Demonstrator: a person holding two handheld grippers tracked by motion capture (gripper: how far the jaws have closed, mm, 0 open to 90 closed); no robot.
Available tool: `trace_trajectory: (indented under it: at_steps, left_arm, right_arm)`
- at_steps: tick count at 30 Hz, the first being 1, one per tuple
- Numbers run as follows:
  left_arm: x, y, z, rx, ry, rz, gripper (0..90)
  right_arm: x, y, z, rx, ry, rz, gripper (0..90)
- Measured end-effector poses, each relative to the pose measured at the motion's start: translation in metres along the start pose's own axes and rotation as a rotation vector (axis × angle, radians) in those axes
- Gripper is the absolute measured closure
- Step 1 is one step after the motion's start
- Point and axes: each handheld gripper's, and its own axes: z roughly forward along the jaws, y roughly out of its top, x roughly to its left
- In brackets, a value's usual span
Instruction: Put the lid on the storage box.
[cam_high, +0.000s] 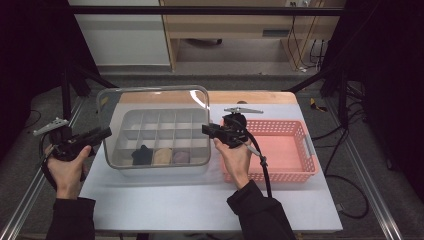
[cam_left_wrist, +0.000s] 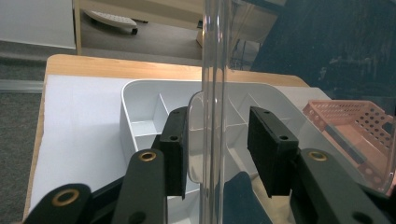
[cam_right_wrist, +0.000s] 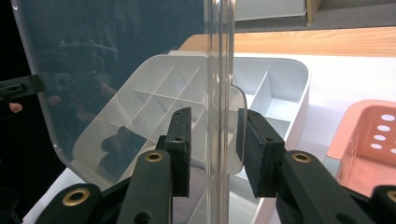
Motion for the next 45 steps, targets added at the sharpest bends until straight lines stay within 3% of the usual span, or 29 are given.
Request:
trace_trajectory:
  at_steps: [25, 45]
  left_arm:
    - [0.007, -0.001, 0.014, -0.006, 0.027, -0.002, 56.3]
    - [0.015, -0.005, 0.034, 0.014, 0.045, -0.005, 50.3]
  right_arm:
    - [-0.005, -0.004, 0.016, -0.010, -0.021, 0.020, 64.3]
    - [-0.002, -0.008, 0.036, -0.018, -0.122, -0.019, 53.3]
